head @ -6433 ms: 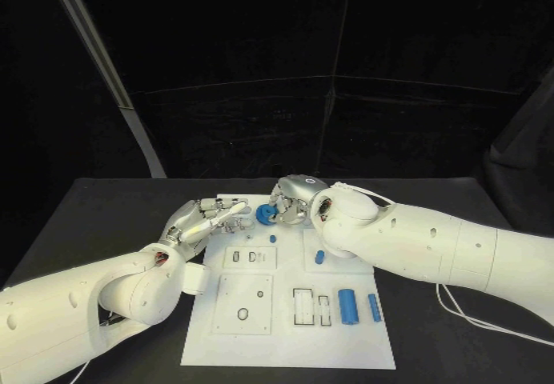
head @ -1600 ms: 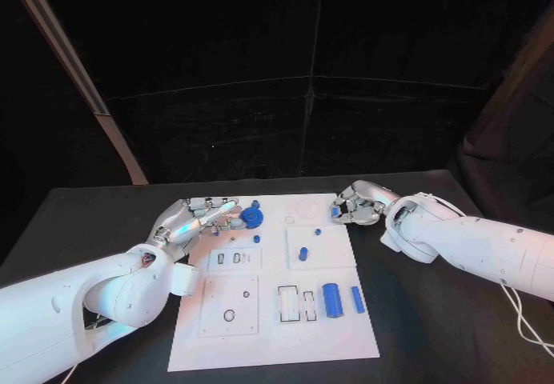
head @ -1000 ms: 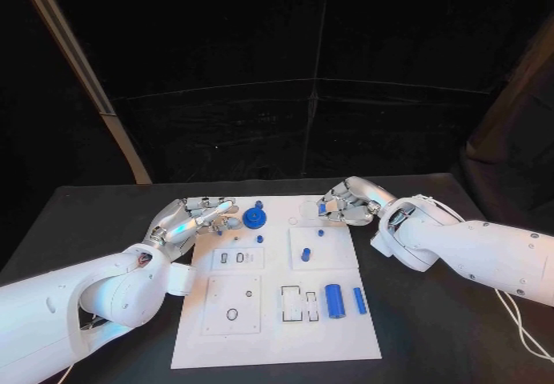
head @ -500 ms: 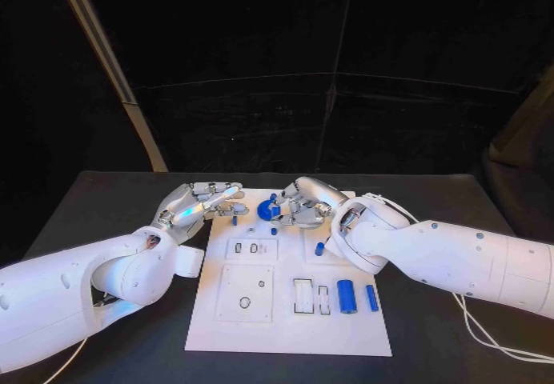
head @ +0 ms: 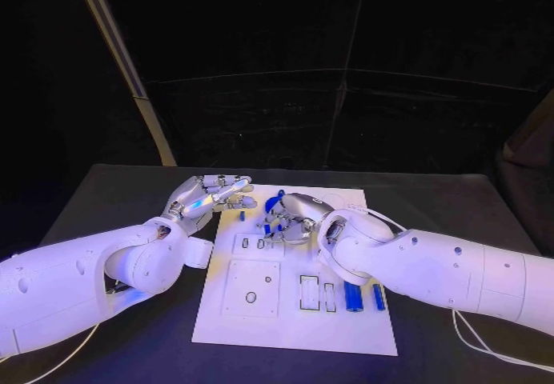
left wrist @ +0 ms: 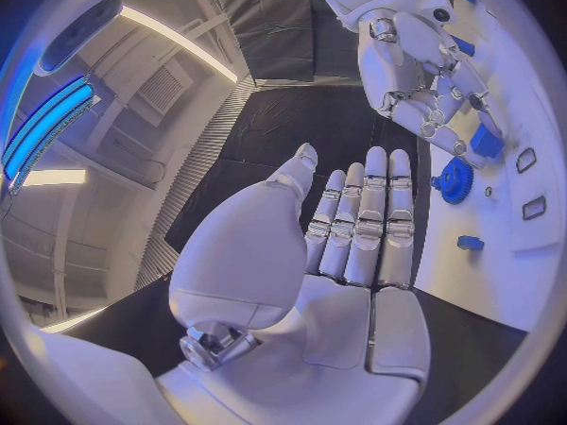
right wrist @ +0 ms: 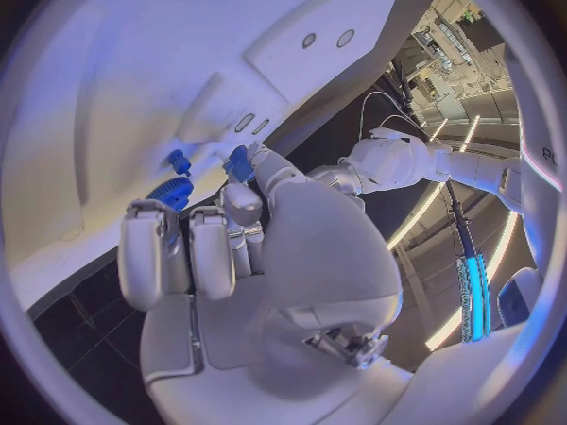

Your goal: Assemble the parts on the task board

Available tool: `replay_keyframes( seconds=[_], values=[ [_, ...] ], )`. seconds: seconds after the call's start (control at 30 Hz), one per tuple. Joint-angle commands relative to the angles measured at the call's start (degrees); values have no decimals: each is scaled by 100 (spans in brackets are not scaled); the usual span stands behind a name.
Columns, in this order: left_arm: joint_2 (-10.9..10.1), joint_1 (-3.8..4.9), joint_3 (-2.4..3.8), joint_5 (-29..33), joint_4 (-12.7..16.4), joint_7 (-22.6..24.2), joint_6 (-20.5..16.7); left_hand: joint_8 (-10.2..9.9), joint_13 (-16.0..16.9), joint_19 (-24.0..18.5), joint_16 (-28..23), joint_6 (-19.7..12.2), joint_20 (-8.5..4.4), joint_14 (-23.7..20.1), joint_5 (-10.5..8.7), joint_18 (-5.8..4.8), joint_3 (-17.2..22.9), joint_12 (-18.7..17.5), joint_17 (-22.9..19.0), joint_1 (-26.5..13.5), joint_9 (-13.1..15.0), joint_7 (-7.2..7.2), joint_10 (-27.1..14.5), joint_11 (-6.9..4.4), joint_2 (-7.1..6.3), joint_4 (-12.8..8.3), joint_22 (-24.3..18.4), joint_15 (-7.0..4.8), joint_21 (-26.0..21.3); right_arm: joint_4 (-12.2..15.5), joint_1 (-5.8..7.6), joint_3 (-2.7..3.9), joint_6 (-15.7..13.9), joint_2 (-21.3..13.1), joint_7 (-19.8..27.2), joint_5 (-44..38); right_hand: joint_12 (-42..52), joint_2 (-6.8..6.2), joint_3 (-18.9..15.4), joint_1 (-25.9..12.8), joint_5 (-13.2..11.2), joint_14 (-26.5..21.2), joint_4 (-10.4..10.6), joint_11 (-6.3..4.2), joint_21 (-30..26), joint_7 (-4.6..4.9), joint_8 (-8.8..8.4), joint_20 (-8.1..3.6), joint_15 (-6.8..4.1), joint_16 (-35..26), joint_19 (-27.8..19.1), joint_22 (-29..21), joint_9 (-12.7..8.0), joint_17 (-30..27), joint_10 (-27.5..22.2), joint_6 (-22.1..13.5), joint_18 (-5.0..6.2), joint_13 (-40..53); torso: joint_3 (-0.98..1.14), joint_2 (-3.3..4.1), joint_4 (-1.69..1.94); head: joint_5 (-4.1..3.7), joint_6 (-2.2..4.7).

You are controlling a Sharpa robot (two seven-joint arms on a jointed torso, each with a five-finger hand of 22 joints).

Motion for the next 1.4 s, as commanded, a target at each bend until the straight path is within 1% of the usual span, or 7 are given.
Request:
replay_keyframes(
  seconds=[0.03, 0.33, 0.6, 0.83, 0.9, 1.2, 1.4],
  values=[
    [13, 11, 6, 13, 1, 85, 37, -21, -4, 27, -27, 42, 4, 37, 33, 37, 7, -36, 5, -13, -2, -8, 46, 6, 60, -39, -5, 1, -34, -9, -24, -3, 235, 38, -216, -269, 2, 17, 36, -48, 19, 359, 0, 10, 30, 1, -6, -31, -36, -14, -2, 265, 11, 233, 30, 18, -31, -8, 8, 4, -11, -4, -13],
    [13, 11, 6, 13, -26, 79, 33, -21, -4, 27, -27, 42, 4, 37, 33, 37, 7, -36, 5, -13, -2, -8, 46, 6, 60, -39, -5, 1, -34, 1, -76, -8, 347, 35, -279, -333, -2, 11, 40, -56, 29, 360, -1, 12, 28, 3, -10, -30, -35, -14, -3, 263, 10, 234, 27, 16, -31, -10, 2, -1, 3, -21, -44],
    [17, 11, 6, 13, -26, 73, 36, -21, -4, 27, -27, 42, 4, 37, 33, 37, 7, -36, 5, -13, -2, -8, 46, 6, 60, -39, -5, 1, -34, 22, -85, -9, 536, 28, -342, -391, -16, -28, 45, -103, 39, 359, -1, 16, 27, 7, -20, -27, -31, -16, -4, 261, 12, 234, 17, 19, -30, -19, 2, -2, -3, -19, -53],
    [22, 11, 6, 13, -23, 69, 40, -21, -4, 27, -27, 42, 4, 37, 33, 37, 7, -36, 5, -13, -2, -8, 46, 6, 60, -39, -5, 1, -34, -10, -88, -11, 618, 57, -432, -491, -99, -96, 44, -186, 12, 359, 6, 30, 19, 25, -61, -19, -21, -20, -15, 245, 5, 232, -38, -24, -27, -89, 6, 2, 0, -26, -66],
    [22, 11, 6, 13, -24, 67, 41, -21, -4, 27, -27, 42, 4, 37, 33, 37, 7, -36, 5, -13, -2, -8, 46, 6, 60, -39, -5, 1, -34, -16, -91, -11, 623, 64, -466, -528, -137, -120, 43, -213, -1, 357, 9, 38, 16, 34, -82, -15, -15, -25, -20, 240, 3, 227, -64, -51, -26, -122, 2, 1, -1, -27, -73],
    [29, 11, 5, 13, -34, 56, 45, -21, -4, 27, -27, 42, 4, 37, 33, 37, 7, -36, 5, -13, -2, -8, 46, 6, 60, -39, -5, 1, -34, 14, -101, -13, 754, 55, -630, -708, -458, -263, 27, -342, -16, 347, 21, 91, -12, 95, -201, 21, 27, -52, -58, 186, -3, 195, -272, -242, -15, -404, 1, -3, 0, -46, -79],
    [36, 11, 5, 13, -42, 51, 49, -21, -4, 27, -27, 42, 4, 37, 33, 37, 7, -36, 5, -13, -2, -8, 46, 6, 60, -39, -5, 1, -34, 47, -103, -14, 772, 30, -672, -760, -500, -299, 21, -367, -7, 343, 21, 99, -17, 104, -217, 30, 36, -62, -65, 175, -2, 183, -301, -271, -12, -442, 3, -2, 5, -46, -84]
  ],
)
